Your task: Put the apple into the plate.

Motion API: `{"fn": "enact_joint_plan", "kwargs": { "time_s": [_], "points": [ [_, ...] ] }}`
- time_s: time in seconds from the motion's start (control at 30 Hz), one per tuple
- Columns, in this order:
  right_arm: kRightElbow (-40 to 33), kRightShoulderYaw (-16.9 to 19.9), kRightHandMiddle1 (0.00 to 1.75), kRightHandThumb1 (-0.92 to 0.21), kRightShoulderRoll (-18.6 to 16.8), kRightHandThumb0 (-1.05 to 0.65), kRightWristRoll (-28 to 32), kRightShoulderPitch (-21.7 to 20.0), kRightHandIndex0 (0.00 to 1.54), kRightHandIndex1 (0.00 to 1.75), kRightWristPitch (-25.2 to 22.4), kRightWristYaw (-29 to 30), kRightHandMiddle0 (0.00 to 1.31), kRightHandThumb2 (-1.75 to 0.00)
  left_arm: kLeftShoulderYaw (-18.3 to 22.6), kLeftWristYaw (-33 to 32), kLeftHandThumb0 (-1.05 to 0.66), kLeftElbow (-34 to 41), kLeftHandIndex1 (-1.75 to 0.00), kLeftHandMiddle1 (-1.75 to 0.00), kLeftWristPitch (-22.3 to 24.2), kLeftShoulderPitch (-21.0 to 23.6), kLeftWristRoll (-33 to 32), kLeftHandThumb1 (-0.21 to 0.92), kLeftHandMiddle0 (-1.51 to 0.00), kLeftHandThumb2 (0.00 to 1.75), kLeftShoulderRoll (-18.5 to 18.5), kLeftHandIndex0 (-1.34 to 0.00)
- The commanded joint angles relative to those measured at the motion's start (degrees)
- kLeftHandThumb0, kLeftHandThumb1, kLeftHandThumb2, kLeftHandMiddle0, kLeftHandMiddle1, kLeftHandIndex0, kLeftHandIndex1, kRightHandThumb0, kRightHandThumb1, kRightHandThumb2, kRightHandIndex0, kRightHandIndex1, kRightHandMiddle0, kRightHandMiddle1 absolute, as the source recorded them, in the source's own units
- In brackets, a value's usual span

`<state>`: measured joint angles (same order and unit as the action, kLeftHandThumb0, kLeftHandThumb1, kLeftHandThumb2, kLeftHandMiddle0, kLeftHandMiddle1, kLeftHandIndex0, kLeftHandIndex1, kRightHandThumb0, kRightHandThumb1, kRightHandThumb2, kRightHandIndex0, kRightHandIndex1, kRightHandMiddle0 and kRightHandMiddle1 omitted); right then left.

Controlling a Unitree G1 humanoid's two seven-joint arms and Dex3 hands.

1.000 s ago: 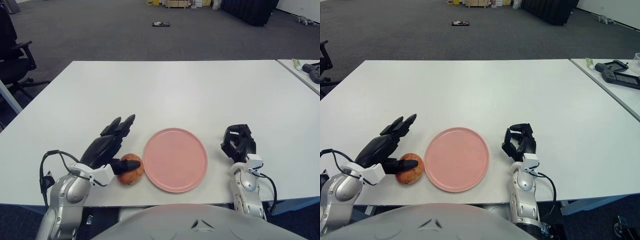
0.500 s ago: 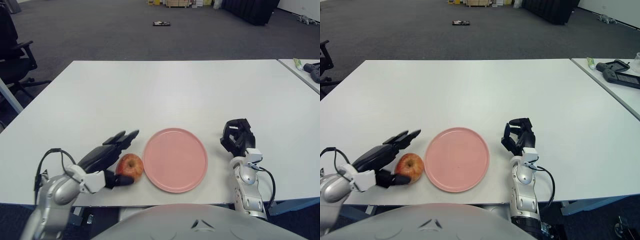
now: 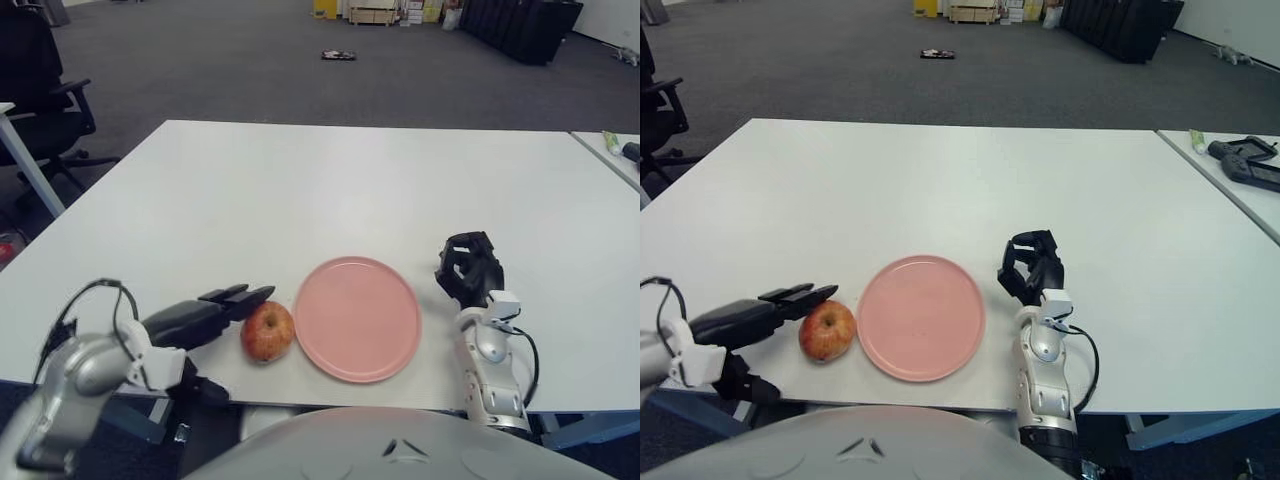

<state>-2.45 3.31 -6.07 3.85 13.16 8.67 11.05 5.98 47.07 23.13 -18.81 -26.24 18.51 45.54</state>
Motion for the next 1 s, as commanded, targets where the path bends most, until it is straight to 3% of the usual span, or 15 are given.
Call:
{"fn": "enact_joint_plan", "kwargs": {
  "time_s": [0.0, 0.23, 0.53, 0.73, 0.97],
  "points": [
    [-0.67, 0.14, 1.75, -0.66, -2.13, -0.39, 1.1, -0.85, 0.61, 1.75, -0.65, 0.36, 0.36, -0.89, -1.88, 1.81, -0.98, -2.75, 0.0, 0.0, -4.73, 2.4, -0.39, 0.56, 0.0, 0.63, 4.46, 0.0],
    [-1.06, 0.02, 1.75, -0.65, -1.72, -0.39, 0.11, -0.5, 0.62, 1.75, -1.02, 1.27, 0.36, -0.9, -5.12, 0.54, -1.01, -6.69, 0.0, 0.0, -14.02, 5.56, -1.39, 0.63, 0.0, 0.56, 7.6, 0.0],
    [-0.72, -0.22, 1.75, -0.65, -1.15, -0.39, -0.45, -0.27, 0.63, 1.75, -0.25, 1.14, 0.36, -0.9, -6.0, -3.05, -0.98, -8.55, 0.0, 0.0, -18.43, 5.7, -1.35, 0.67, 0.0, 0.49, 7.11, 0.0],
    [-0.53, -0.22, 1.75, -0.64, -1.11, -0.39, -1.3, -0.29, 0.62, 1.75, -0.07, 1.73, 0.37, -0.91, -5.61, -6.65, -0.99, -8.72, -0.03, 0.0, -18.71, 6.24, -0.61, 0.69, 0.0, 0.5, 4.89, -0.01],
    [-0.54, -0.44, 1.75, -0.63, -0.65, -0.39, -1.21, -0.32, 0.64, 1.75, 0.2, 1.04, 0.37, -0.92, -3.68, -15.89, -1.01, -10.34, -0.08, -0.01, -21.24, 6.31, 3.08, 0.76, -0.01, 0.47, -0.33, 0.0]
  ]
}}
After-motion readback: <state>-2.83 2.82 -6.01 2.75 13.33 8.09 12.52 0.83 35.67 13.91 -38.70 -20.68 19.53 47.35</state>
